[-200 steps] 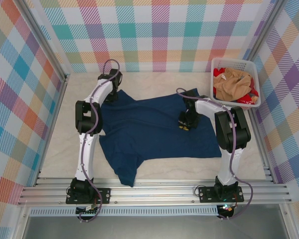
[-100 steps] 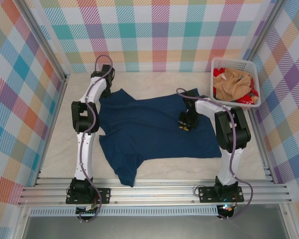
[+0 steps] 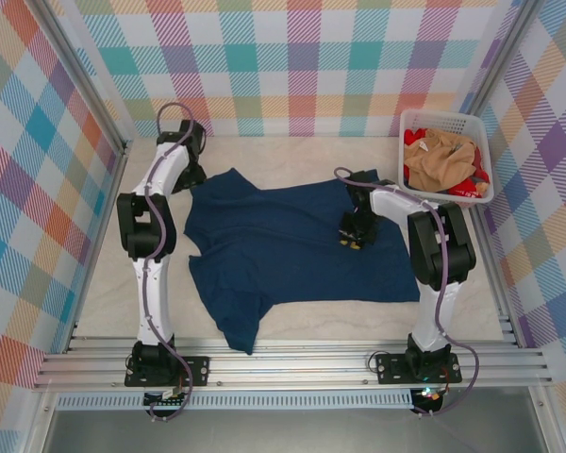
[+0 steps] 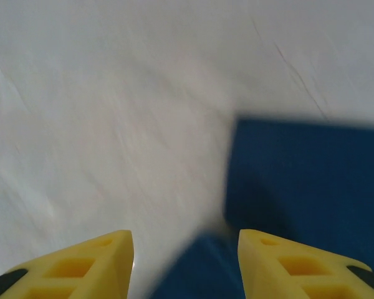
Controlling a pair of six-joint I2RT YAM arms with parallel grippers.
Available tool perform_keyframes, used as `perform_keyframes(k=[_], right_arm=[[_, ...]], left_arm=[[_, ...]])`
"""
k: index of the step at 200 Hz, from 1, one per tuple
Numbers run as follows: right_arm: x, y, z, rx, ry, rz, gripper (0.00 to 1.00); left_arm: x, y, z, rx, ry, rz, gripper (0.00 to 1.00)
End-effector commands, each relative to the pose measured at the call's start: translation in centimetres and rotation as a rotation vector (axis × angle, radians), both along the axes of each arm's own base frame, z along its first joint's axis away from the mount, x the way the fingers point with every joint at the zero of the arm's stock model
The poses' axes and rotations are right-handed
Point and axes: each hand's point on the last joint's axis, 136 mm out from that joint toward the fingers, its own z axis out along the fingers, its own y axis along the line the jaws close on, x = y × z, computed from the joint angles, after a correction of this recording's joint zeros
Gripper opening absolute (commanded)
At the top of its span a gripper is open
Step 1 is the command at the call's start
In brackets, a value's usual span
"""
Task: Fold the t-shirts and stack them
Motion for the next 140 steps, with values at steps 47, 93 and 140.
perform_keyframes(k=[47,93,140], right_arm=[[4.6,1.1,6.7,0.080,-0.239,0.021,0.33],[6.4,1.5,7.7,0.117,-0.252,-0.006,0.33],[5.3,1.4,7.0,0.128,-0.216,-0.022,0.32]], left_arm=[[4.4,-7.5,-2.1,-0.385,-0.075,0.241,0.32],[5.2,-9.0,-6.3,-0.456,-0.033,0.324,0.25],[9.0,-11.4,-8.9,-0.593,-0.124,0.311,0.22]])
